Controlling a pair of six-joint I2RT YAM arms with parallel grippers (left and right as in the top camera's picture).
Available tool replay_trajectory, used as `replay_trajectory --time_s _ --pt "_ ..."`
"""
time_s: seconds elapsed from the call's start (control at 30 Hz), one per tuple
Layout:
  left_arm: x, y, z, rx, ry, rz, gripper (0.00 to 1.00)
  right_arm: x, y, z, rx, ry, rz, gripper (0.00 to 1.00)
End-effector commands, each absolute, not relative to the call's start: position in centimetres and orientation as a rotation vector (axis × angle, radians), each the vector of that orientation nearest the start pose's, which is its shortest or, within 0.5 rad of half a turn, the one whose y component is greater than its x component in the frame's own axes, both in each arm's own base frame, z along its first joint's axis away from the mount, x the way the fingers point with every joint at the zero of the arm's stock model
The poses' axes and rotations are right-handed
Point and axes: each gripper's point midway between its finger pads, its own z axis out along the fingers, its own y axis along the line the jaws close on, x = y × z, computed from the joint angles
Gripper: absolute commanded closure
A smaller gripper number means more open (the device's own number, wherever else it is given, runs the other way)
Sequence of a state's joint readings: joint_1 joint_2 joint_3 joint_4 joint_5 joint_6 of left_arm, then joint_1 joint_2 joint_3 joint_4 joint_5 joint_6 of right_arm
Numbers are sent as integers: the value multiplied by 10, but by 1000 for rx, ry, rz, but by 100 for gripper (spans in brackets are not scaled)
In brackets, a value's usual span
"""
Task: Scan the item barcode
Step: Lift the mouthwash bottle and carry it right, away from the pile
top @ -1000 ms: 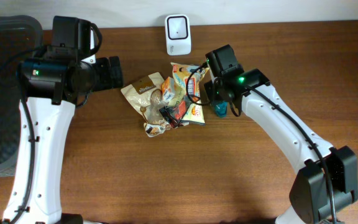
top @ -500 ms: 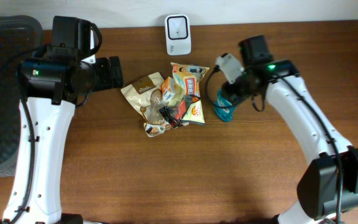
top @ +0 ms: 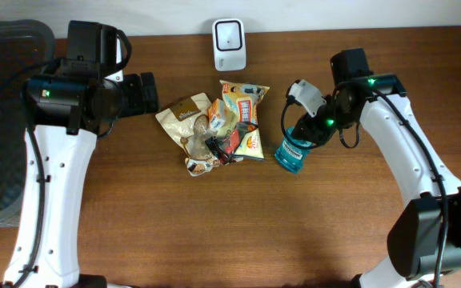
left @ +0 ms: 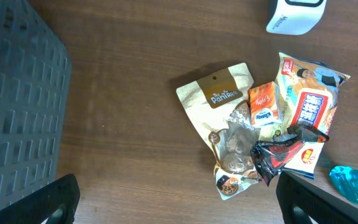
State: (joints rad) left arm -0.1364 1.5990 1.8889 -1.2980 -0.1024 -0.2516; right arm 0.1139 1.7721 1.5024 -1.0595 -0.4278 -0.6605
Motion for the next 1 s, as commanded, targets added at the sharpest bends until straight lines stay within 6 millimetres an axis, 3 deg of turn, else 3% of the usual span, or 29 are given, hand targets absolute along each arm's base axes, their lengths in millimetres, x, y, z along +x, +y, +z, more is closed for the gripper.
replay_trajectory --time_s 0.0,0.17,0.47,0.87,0.97 --pt "376 -31 298 -205 2561 -7 1 377 112 150 -1125 2497 430 87" --pt "376 -31 298 -205 2561 -7 1 397 98 169 -1109 2473 266 87" --pt "376 -31 298 -205 2561 -7 1 401 98 169 -1214 2404 224 90" --pt "376 -31 298 -205 2561 -7 1 411 105 144 -1276 2390 280 90" --pt "376 -31 298 -205 2561 -7 1 411 104 143 -1276 2396 269 63"
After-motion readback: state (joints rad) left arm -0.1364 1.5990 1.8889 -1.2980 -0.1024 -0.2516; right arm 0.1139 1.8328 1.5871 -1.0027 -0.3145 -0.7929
